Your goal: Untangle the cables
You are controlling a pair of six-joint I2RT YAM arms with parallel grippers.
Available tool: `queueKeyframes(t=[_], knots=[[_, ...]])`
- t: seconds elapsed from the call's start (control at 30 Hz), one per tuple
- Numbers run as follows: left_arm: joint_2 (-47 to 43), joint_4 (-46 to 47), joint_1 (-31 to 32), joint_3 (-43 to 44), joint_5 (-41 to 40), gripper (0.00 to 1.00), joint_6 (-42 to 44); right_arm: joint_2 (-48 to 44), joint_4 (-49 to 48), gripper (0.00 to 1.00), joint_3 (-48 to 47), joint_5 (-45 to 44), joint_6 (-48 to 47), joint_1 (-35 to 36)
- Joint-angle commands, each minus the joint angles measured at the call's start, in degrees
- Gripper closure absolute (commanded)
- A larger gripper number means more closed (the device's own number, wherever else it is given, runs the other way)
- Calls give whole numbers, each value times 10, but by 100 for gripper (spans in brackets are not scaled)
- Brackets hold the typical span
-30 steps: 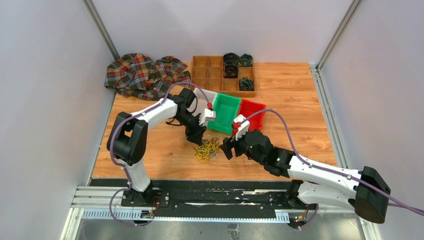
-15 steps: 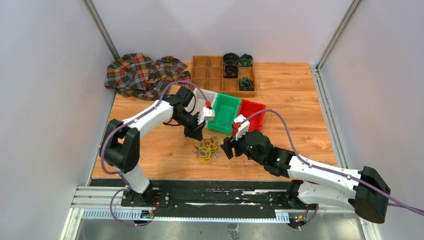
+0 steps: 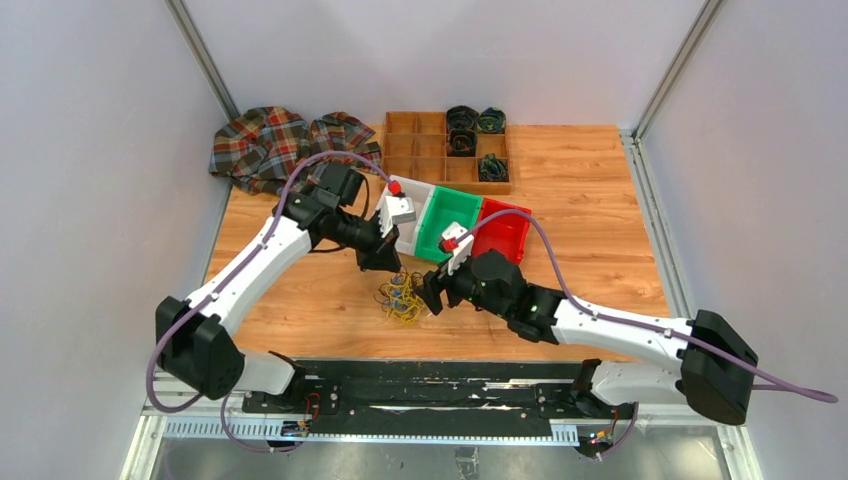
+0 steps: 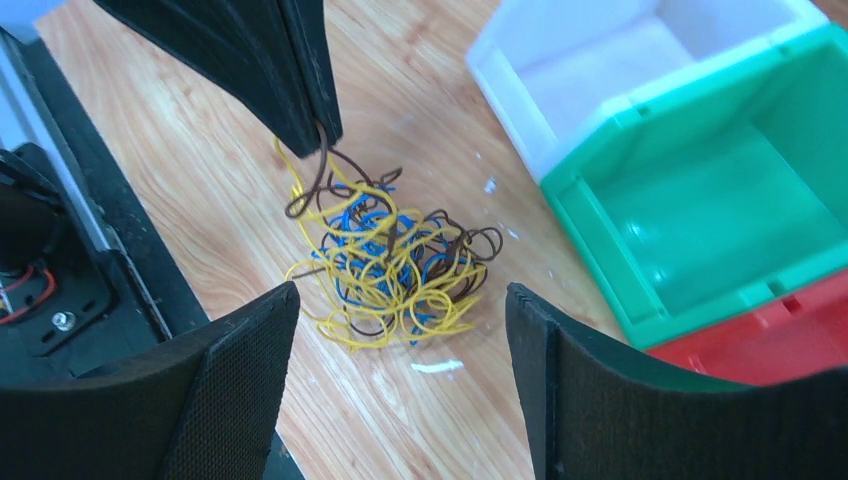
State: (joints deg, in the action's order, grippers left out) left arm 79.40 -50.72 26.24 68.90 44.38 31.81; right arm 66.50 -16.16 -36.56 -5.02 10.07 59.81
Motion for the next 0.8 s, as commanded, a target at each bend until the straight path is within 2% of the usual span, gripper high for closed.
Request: queueKeyframes(t=[0.0,0.23,0.43,0.47,0.63,0.77], knots=[[-45,-8,3,27,6,99,-70,31,-50,25,-40,30,-12,15],[-75,-7,3,48,-13,99,-129,64,-83,25,-84,35,-13,17],[-93,-7,3,37,-29,99,-132,70,-110,31,-96,53,-2,18],[-94,-8,3,36,-31,99,-131,73,-116,34,-96,56,-2,17],[-106,-7,3,26,-16,99,-131,97,-116,68,-106,59,-15,17],[-117,-7,3,16,-21,99,-119,97,-116,84,-108,56,-20,17]])
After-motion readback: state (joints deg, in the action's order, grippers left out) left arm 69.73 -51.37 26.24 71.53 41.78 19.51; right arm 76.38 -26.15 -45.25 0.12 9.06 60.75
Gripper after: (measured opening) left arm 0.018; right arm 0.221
